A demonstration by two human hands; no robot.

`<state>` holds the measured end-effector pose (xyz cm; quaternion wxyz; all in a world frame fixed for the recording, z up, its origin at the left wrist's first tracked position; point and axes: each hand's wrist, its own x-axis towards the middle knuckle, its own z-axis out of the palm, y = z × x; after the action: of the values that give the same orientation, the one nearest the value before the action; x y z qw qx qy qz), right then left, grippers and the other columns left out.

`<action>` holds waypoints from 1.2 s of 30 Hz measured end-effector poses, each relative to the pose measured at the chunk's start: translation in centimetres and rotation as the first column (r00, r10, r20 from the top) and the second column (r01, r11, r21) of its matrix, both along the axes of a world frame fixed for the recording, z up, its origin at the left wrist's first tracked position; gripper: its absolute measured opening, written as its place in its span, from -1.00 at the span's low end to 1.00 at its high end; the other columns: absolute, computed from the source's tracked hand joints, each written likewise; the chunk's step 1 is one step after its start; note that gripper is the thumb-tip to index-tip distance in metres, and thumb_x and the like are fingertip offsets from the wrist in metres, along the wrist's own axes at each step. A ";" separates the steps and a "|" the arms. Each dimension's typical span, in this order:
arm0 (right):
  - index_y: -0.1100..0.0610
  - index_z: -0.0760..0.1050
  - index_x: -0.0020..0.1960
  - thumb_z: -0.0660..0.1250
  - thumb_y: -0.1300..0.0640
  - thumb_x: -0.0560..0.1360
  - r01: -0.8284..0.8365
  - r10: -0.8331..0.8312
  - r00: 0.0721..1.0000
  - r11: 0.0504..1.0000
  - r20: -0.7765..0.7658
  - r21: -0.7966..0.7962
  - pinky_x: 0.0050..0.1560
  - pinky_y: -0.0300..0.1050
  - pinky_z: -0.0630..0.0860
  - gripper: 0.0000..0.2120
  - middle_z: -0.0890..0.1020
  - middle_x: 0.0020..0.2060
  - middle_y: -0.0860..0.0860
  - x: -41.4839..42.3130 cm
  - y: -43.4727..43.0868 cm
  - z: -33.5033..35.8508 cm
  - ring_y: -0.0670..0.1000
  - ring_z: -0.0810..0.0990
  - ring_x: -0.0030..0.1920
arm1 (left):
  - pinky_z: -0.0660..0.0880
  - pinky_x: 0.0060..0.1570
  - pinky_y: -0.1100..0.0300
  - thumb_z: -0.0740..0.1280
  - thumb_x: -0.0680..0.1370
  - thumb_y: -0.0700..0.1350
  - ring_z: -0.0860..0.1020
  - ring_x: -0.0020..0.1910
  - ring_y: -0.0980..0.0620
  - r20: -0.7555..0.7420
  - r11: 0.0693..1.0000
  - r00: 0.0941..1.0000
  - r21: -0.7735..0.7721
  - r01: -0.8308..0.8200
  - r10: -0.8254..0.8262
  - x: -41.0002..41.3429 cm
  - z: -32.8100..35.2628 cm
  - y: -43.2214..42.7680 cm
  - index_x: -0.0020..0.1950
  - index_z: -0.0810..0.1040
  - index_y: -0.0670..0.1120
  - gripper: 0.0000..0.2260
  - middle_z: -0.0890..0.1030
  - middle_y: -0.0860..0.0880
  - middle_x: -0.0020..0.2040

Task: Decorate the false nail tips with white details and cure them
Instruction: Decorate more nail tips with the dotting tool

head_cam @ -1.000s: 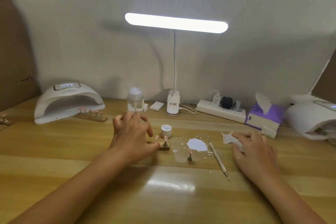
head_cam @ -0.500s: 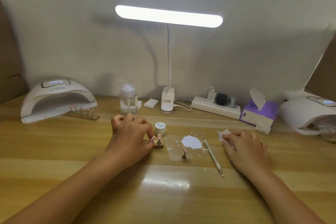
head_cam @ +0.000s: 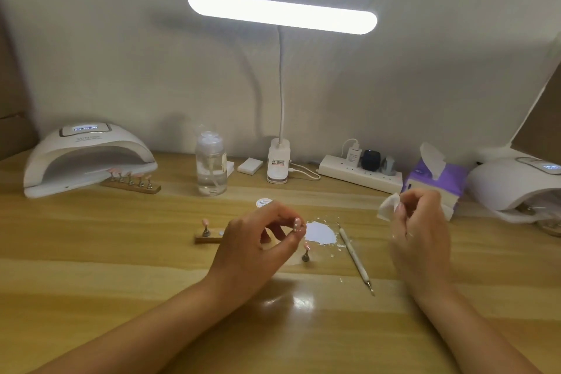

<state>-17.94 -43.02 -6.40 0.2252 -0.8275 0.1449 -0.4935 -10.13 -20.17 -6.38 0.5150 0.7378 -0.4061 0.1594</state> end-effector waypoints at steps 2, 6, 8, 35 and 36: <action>0.23 0.44 0.09 0.17 0.38 0.58 0.001 0.002 0.999 0.998 0.041 -0.065 -0.12 -0.03 0.40 -0.85 0.48 -0.13 0.02 0.1 0.6 0.0 0.07 0.46 -0.13 | 0.54 -0.24 0.13 0.45 0.51 -0.08 0.62 -0.23 0.13 -0.009 1.000 1.000 -0.017 0.026 -0.026 0.0 -0.4 -0.1 -0.08 0.64 0.01 -0.97 0.67 0.18 -0.18; 0.14 0.53 -0.06 0.12 0.22 0.55 -0.104 0.109 0.994 0.979 0.022 -0.175 -0.06 -0.19 0.28 -0.80 0.48 -0.18 -0.03 -0.1 2.8 0.5 -0.02 0.39 -0.12 | 0.52 -0.24 0.13 0.40 0.50 -0.02 0.61 -0.24 0.11 -0.040 0.998 0.998 -0.041 0.045 -0.046 0.0 -0.5 -0.2 -0.06 0.66 0.03 -0.92 0.67 0.18 -0.16; 0.11 0.47 -0.14 0.10 0.18 0.54 -0.187 0.192 0.981 0.967 0.010 -0.171 -0.10 -0.16 0.32 -0.81 0.46 -0.21 -0.05 -0.3 4.3 0.5 -0.01 0.40 -0.16 | 0.52 -0.24 0.14 0.40 0.50 -0.03 0.60 -0.24 0.12 -0.052 0.997 0.997 -0.050 0.051 -0.054 0.2 -0.5 -0.3 -0.05 0.66 0.05 -0.93 0.67 0.19 -0.15; -0.07 0.51 -0.09 0.33 -0.01 0.53 -0.423 0.423 0.906 0.906 -0.010 0.022 -0.10 -0.04 0.50 -0.96 0.58 -0.19 -0.21 -0.9 9.0 0.0 -0.09 0.56 -0.12 | 0.44 -0.27 0.31 0.33 0.58 -0.06 0.54 -0.21 0.09 0.023 0.998 0.998 0.016 0.054 -0.055 0.4 -0.6 -0.3 0.13 0.68 0.01 -0.81 0.61 0.11 -0.10; -0.06 0.52 -0.09 0.35 0.03 0.52 -0.422 0.423 0.906 0.906 -0.005 0.030 -0.10 -0.03 0.50 -0.97 0.59 -0.19 -0.21 -0.9 8.9 0.0 -0.09 0.57 -0.12 | 0.44 -0.27 0.31 0.33 0.57 -0.07 0.54 -0.21 0.09 0.025 0.998 0.998 0.015 0.057 -0.057 0.3 -0.6 -0.3 0.13 0.68 0.01 -0.81 0.61 0.10 -0.10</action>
<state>-18.84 -34.08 -6.41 0.3374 -0.8388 -0.0295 -0.4263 -9.80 -20.46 -7.00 0.5086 0.7277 -0.4347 0.1512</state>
